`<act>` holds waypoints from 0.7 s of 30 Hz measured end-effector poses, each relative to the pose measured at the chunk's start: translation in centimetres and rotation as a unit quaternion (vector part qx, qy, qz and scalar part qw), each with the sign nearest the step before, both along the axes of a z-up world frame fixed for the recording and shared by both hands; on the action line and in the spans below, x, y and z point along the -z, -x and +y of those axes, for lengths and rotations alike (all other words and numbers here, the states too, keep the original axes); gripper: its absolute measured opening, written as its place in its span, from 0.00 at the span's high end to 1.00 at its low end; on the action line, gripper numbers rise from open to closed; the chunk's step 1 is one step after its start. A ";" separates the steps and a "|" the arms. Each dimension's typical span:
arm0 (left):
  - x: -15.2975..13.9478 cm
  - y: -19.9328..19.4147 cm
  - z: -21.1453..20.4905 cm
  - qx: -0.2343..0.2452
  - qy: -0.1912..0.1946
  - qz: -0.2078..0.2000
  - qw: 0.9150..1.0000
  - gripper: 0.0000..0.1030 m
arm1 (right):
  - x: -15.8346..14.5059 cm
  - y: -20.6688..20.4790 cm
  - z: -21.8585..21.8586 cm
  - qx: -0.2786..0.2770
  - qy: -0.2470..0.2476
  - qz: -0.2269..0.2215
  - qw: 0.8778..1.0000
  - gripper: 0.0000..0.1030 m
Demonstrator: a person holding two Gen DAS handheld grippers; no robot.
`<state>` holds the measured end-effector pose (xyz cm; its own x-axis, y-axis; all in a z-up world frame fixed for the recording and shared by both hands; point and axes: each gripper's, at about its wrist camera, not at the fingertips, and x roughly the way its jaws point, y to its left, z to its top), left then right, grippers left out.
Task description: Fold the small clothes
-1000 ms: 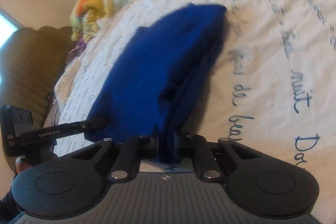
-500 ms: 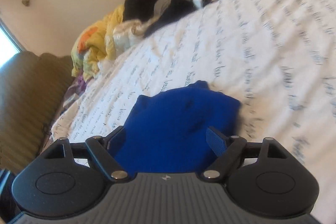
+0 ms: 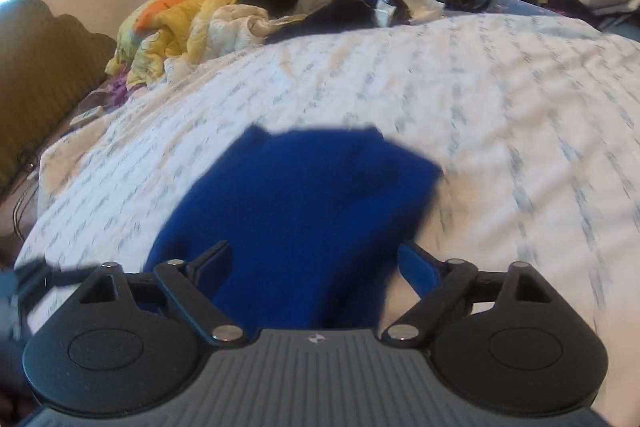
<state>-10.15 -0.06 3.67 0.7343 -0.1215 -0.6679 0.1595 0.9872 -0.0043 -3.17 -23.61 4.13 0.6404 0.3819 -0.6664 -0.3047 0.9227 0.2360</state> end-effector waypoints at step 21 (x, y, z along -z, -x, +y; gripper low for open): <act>1.5 -0.7 -0.7 -0.064 -0.010 0.059 0.996 0.00 | 4.3 4.9 4.5 0.132 0.126 0.054 0.982 0.00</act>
<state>-9.43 -0.76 2.22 0.6591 -0.0177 -0.7519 0.0319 0.9995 0.0044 -8.05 -19.13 -0.21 0.6160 0.0264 -0.7873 -0.0320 0.9995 0.0085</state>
